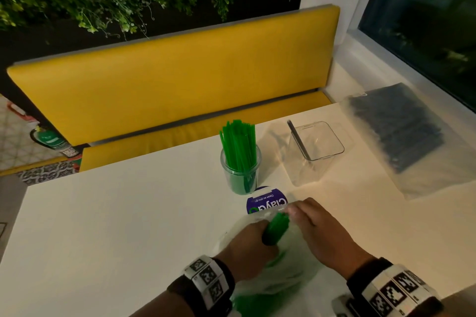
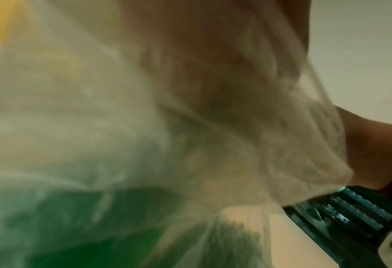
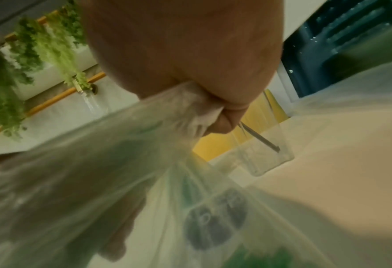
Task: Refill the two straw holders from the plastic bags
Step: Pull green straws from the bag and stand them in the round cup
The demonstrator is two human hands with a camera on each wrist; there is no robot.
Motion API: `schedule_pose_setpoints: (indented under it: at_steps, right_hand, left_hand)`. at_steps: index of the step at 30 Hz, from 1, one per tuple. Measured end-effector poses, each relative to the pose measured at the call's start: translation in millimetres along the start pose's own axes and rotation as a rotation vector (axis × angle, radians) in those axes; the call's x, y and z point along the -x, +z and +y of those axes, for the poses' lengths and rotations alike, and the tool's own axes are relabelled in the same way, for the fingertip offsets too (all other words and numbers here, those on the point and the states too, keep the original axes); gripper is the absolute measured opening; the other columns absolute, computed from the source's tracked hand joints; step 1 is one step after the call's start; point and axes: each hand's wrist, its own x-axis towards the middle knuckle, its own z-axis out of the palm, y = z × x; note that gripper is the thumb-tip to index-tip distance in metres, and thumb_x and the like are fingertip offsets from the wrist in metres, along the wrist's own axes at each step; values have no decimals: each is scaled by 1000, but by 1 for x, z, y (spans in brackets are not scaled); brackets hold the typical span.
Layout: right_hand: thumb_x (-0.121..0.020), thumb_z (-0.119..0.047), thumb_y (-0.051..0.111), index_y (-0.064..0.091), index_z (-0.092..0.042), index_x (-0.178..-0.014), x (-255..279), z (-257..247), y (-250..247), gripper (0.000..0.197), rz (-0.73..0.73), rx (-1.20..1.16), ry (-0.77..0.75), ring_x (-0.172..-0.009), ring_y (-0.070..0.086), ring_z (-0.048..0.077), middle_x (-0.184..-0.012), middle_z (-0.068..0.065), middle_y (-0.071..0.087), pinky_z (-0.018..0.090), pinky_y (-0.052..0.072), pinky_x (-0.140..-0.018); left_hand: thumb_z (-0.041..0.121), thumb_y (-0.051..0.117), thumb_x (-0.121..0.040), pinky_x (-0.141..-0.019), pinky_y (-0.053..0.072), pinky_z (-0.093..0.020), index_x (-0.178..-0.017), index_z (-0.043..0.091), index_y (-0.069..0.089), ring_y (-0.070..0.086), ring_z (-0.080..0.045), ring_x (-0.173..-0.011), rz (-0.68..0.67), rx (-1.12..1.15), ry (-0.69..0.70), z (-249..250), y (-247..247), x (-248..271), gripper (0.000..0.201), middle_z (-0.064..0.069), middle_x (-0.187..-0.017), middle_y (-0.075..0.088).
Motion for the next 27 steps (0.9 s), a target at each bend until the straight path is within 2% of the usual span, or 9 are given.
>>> schedule_pose_setpoints:
  at_steps: [4,6,7,9,11,13,17,21,27]
  right_hand:
    - [-104,-37,34,49,-31,-80,-13,0,-1,29,117,10,34,-71,53,6,-74,-7,55,16,37,-60]
    - [-103,-41,31,46,-30,-91,-20,1,0,22,142,171,36,-59,51,6,-65,-6,52,19,33,-51]
    - [-103,-42,30,46,-30,-106,-24,-1,1,20,149,279,30,-56,52,8,-63,-5,54,23,34,-49]
    - [-103,-42,28,38,-34,-134,-33,-10,3,33,144,443,1,-60,60,14,-69,-3,65,31,44,-54]
    - [-103,-42,26,28,-37,-146,-47,-23,5,43,129,489,-43,-65,63,16,-82,-2,69,33,51,-60]
    - [-104,-40,27,23,-38,-150,-62,-34,9,46,126,511,-119,-65,62,17,-98,-2,65,34,53,-59]
    - [-104,-37,32,37,-35,-144,-88,-47,18,41,113,525,-162,-76,67,24,-131,-3,54,29,45,-60]
    - [-103,-35,35,48,-30,-131,-96,-48,21,31,111,513,-142,-85,68,25,-128,-6,58,32,49,-67]
    - [-103,-36,36,50,-34,-132,-98,-43,22,32,143,491,-150,-90,68,22,-129,-10,60,32,51,-69]
  left_hand:
    - [16,68,-84,-62,45,-21,-87,22,65,51,0,-55,0,138,106,15,-17,16,8,12,-64,60]
    - [9,70,-87,-67,50,-19,-89,11,67,57,-5,-62,-46,270,231,38,-36,32,4,8,-70,63]
    - [8,70,-88,-75,54,-21,-92,5,68,64,-12,-71,-44,348,303,50,-51,40,4,-1,-78,68]
    - [11,70,-88,-86,57,-31,-90,12,73,69,-22,-86,113,477,430,74,-85,48,4,-10,-88,73]
    - [11,67,-88,-80,56,-33,-91,18,72,67,-24,-84,342,667,514,90,-121,42,9,-10,-86,71]
    - [3,62,-93,-73,52,-33,-97,11,64,59,-27,-78,464,804,562,102,-148,28,10,-15,-82,63]
    - [1,58,-95,-67,46,-34,-99,5,55,51,-25,-74,639,814,542,108,-168,-13,6,-18,-82,57]
    - [7,66,-91,-66,49,-35,-91,11,61,59,-22,-73,784,872,471,98,-172,-48,6,-11,-81,63]
    - [10,70,-89,-68,53,-34,-91,11,64,65,-18,-76,915,920,466,84,-178,-64,6,-3,-80,69]
